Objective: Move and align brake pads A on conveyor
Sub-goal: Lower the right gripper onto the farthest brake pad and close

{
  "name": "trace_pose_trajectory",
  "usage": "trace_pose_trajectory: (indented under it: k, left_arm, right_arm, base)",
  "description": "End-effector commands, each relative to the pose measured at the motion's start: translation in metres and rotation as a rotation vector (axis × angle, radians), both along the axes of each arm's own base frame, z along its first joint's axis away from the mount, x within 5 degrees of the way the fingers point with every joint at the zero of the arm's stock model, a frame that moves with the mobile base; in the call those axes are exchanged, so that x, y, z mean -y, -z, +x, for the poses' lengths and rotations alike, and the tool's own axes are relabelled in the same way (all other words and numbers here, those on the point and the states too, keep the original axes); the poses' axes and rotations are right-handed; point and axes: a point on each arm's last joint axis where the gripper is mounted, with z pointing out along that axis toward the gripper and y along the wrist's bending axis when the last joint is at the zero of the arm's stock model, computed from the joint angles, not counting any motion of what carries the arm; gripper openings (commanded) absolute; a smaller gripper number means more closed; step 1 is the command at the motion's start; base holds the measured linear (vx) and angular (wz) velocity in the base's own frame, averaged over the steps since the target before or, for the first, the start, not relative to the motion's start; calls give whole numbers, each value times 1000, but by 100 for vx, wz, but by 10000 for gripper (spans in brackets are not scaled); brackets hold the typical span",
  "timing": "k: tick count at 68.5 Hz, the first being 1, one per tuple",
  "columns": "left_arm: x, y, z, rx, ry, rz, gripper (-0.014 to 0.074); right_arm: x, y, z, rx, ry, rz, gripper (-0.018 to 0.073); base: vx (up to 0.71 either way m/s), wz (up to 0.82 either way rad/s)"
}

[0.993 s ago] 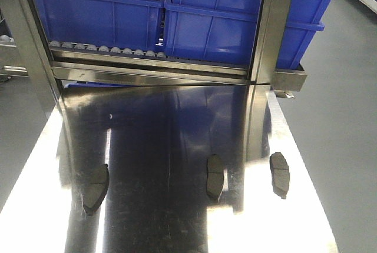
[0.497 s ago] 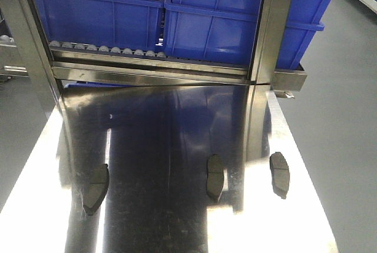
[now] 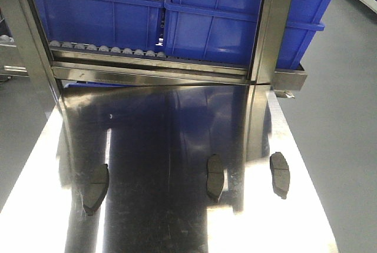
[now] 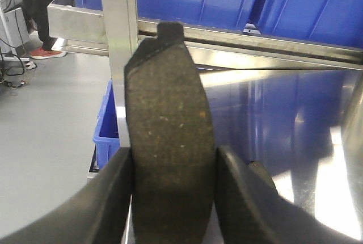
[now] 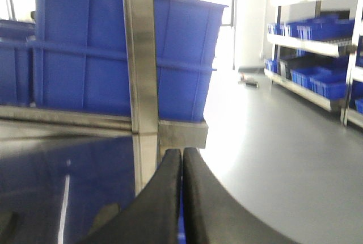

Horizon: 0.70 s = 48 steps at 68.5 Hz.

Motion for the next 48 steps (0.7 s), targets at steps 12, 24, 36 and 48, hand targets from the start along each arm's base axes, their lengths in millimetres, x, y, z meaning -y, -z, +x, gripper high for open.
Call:
trace_pose_trajectory:
  k: [12,24,36,48]
  left_arm:
    - [0,-18,2,126,-5,-12,-6]
    - [0,-18,2,126,-5,-12,-6]
    - [0,-18,2,126,-5,-12,-6]
    - [0,-18,2,126,-5,-12,-6]
  right_arm:
    - [0,-52,4,117,-2,-32,-11]
    - [3,-78,30,-102,17,-14,-11]
    - [8,-89,59,-394,45,17,-11]
    - [10,-88,79,-743,60,60,-11]
  base:
    - [0,0]
    - [0,0]
    - [0,0]
    - [0,0]
